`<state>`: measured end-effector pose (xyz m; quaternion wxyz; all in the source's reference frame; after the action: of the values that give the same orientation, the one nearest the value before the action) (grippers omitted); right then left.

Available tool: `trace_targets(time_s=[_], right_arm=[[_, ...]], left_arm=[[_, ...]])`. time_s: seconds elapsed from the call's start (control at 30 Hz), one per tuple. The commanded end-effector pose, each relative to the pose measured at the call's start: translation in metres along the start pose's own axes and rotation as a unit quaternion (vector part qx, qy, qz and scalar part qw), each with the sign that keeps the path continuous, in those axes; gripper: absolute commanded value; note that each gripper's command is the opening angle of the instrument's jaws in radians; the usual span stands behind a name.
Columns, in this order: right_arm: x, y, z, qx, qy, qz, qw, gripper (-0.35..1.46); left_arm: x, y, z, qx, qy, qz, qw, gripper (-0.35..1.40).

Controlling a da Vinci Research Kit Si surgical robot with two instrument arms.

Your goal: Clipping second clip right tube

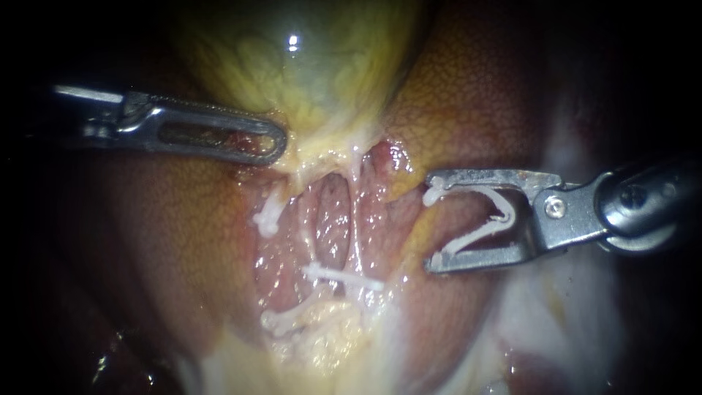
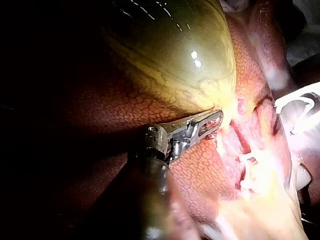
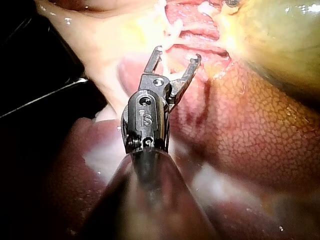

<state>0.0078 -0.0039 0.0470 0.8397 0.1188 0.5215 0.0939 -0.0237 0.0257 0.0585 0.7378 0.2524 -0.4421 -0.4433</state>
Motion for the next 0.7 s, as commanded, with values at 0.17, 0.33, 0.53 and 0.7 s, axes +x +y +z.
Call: trace_targets(time_s=[0.17,0.33,0.53,0.7], right_arm=[[0.0000,0.0000,0.0000,0.000,0.000,0.000,1.0000,0.50],[0.0000,0.0000,0.0000,0.000,0.000,0.000,1.0000,0.50],[0.0000,0.0000,0.0001,0.000,0.000,0.000,1.0000,0.50],[0.0001,0.0000,0.0002,-0.001,0.000,0.000,1.0000,0.50]], left_arm=[[0.0000,0.0000,-0.0003,0.001,0.000,0.000,1.0000,-0.35],[-0.0012,-0.0007,-0.0020,0.004,0.003,-0.003,1.0000,-0.35],[-0.0039,-0.0023,-0.0061,-0.007,-0.007,-0.013,0.9999,-0.35],[-0.0047,-0.0029,-0.0080,-0.010,-0.017,-0.020,0.9996,-0.35]])
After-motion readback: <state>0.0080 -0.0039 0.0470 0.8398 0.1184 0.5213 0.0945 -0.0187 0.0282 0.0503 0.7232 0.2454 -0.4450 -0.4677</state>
